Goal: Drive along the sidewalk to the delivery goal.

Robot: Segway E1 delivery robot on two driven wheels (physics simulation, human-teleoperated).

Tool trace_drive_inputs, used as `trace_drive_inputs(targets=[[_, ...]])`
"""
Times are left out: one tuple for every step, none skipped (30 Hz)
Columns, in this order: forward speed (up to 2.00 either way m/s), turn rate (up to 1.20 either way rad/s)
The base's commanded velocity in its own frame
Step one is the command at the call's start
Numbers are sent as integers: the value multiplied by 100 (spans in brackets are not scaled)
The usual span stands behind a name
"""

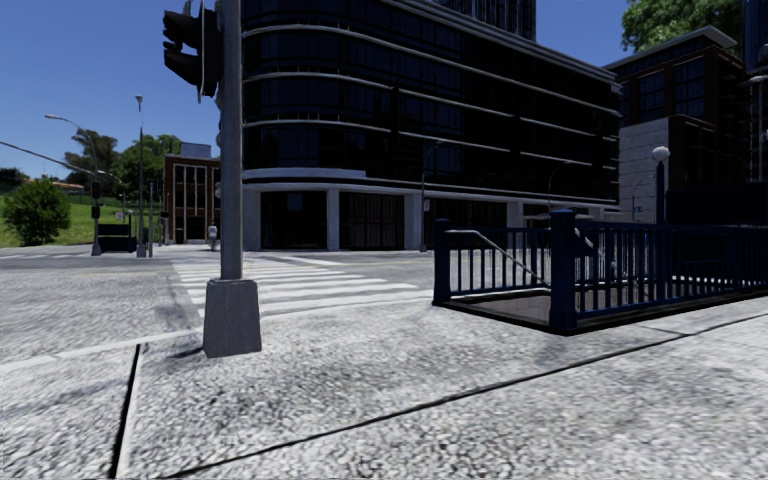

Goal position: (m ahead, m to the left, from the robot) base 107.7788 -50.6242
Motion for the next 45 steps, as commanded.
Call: trace_drive_inputs(targets=[[200,0],[200,0],[200,0],[200,0],[200,0],[200,0],[200,0],[200,0],[200,0],[200,0],[200,0],[200,0],[200,3],[200,3],[200,11],[200,17],[200,20],[200,23],[200,23],[200,25],[200,27],[200,28],[200,28],[200,28],[200,28],[200,29],[200,29],[200,29],[200,29],[200,29],[200,29],[200,29],[200,29],[200,29],[200,30],[200,34],[200,36],[200,37],[200,37],[200,38],[200,38],[200,39],[200,39],[200,39],[200,39]])
